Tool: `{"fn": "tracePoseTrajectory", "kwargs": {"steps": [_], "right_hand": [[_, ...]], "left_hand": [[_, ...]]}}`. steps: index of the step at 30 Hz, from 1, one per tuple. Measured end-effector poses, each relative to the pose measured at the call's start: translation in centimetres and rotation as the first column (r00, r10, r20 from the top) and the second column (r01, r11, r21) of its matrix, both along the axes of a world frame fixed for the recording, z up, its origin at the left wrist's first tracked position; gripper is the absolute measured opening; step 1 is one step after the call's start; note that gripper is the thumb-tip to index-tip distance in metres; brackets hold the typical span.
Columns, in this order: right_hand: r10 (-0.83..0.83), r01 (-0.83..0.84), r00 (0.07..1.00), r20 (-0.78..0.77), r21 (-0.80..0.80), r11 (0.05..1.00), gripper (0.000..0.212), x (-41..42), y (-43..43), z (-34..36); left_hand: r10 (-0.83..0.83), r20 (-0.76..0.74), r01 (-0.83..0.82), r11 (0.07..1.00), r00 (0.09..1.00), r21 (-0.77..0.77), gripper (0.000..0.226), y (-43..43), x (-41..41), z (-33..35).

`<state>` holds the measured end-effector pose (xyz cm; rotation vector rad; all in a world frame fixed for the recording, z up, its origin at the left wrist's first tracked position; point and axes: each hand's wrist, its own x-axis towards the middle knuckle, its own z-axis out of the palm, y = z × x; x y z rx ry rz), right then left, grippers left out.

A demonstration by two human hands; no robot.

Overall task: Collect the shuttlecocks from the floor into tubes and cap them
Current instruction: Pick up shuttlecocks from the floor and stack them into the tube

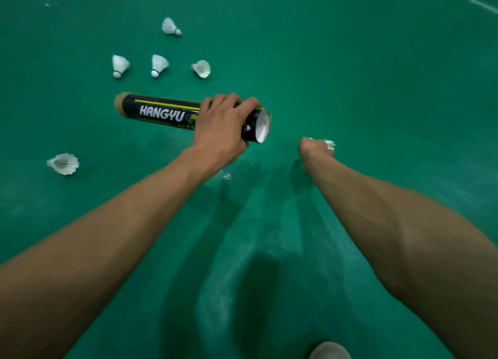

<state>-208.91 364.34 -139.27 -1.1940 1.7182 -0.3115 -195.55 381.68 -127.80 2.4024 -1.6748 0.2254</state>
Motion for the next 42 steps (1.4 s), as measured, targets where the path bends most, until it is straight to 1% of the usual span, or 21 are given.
{"fn": "tracePoseTrajectory", "kwargs": {"steps": [1, 2, 3, 5, 7, 8, 9, 12, 15, 17, 19, 23, 26, 28, 31, 34, 37, 38, 40, 42], "right_hand": [[0.046, -0.049, 0.997, 0.064, 0.045, 0.998, 0.070, 0.2, -1.7, -2.5], [0.092, -0.096, 0.994, 0.065, 0.060, 0.994, 0.072, 0.9, -4.2, -6.7], [0.094, -0.098, 0.994, 0.053, 0.075, 0.992, 0.071, 1.8, -5.9, -9.7], [0.034, -0.041, 0.997, 0.069, 0.099, 0.994, 0.065, 3.7, -6.0, -10.6], [-0.016, 0.010, 0.997, 0.073, 0.080, 0.997, 0.053, 4.1, -2.3, -4.2], [-0.044, 0.040, 0.996, 0.073, 0.057, 0.998, 0.050, 4.1, -0.8, -1.6], [-0.079, 0.078, 0.994, 0.076, 0.015, 0.997, 0.049, 4.4, 0.0, -0.5], [-0.068, 0.091, 0.982, 0.175, -0.128, 0.988, 0.040, 4.8, 0.6, 2.4], [-0.047, 0.146, 0.954, 0.297, -0.320, 0.936, 0.029, 5.2, -0.6, 6.4], [0.033, 0.161, 0.905, 0.423, -0.414, 0.896, 0.037, 5.4, -1.3, 9.1], [0.127, 0.143, 0.881, 0.455, -0.514, 0.846, 0.045, 5.5, -1.7, 10.8], [0.268, 0.038, 0.898, 0.348, -0.668, 0.743, 0.055, 5.3, -1.4, 13.7], [0.351, -0.078, 0.909, 0.227, -0.733, 0.675, 0.059, 4.4, -1.3, 15.3], [0.366, -0.134, 0.919, 0.145, -0.759, 0.638, 0.061, 3.4, -1.6, 16.3], [0.296, -0.194, 0.955, -0.013, -0.785, 0.589, 0.066, 1.5, -2.1, 18.1], [0.135, -0.192, 0.981, -0.143, -0.837, 0.512, 0.070, -1.2, -2.4, 20.2], [-0.039, -0.163, 0.979, -0.200, -0.886, 0.434, 0.072, -4.6, -2.1, 21.2], [-0.056, -0.155, 0.978, -0.199, -0.886, 0.437, 0.072, -5.6, -1.8, 21.2], [-0.022, -0.134, 0.986, -0.168, -0.856, 0.499, 0.070, -7.2, -0.9, 20.7], [0.014, -0.126, 0.990, -0.142, -0.822, 0.555, 0.068, -8.9, -0.3, 20.0]], "left_hand": [[0.022, 0.003, -0.022, 0.999, 1.000, 0.037, 0.073, 0.0, -0.1, 0.6], [0.051, 0.002, -0.051, 0.997, 0.999, 0.066, 0.073, 0.2, -0.2, 1.2], [0.080, -0.009, -0.079, 0.993, 0.997, 0.084, 0.074, 0.2, -0.2, 1.8], [0.149, -0.036, -0.146, 0.986, 0.988, 0.084, 0.074, 0.4, 0.0, 2.4], [0.193, -0.038, -0.189, 0.978, 0.981, 0.085, 0.075, 0.2, 0.6, 2.7], [0.203, -0.044, -0.198, 0.974, 0.978, 0.106, 0.077, -0.1, 1.2, 2.7], [0.214, -0.056, -0.205, 0.970, 0.975, 0.130, 0.078, -0.5, 1.8, 2.8], [0.253, -0.089, -0.239, 0.960, 0.963, 0.146, 0.079, -2.4, 3.2, 2.9], [0.251, -0.122, -0.237, 0.964, 0.960, 0.118, 0.079, -4.1, 3.6, 2.6], [0.238, -0.148, -0.226, 0.969, 0.960, 0.097, 0.078, -5.1, 3.8, 2.3], [0.218, -0.180, -0.204, 0.975, 0.959, 0.093, 0.077, -6.2, 4.1, 2.1], [0.206, -0.254, -0.197, 0.979, 0.945, 0.062, 0.073, -8.3, 4.4, 1.5], [0.176, -0.327, -0.170, 0.984, 0.929, 0.048, 0.073, -9.6, 4.2, 1.1], [0.132, -0.350, -0.131, 0.991, 0.927, 0.027, 0.073, -10.4, 3.7, 1.3], [0.047, -0.364, -0.068, 0.997, 0.930, -0.046, 0.072, -12.0, 2.4, 2.6], [-0.093, -0.360, 0.057, 0.992, 0.928, -0.109, 0.072, -13.9, 0.3, 4.1], [-0.245, -0.349, 0.197, 0.966, 0.905, -0.167, 0.072, -15.1, -3.1, 5.0], [-0.291, -0.349, 0.237, 0.953, 0.891, -0.192, 0.071, -15.2, -4.6, 5.1], [-0.373, -0.348, 0.311, 0.924, 0.860, -0.224, 0.070, -15.1, -7.8, 5.0], [-0.424, -0.353, 0.367, 0.904, 0.834, -0.217, 0.071, -14.8, -10.8, 4.7]]}}
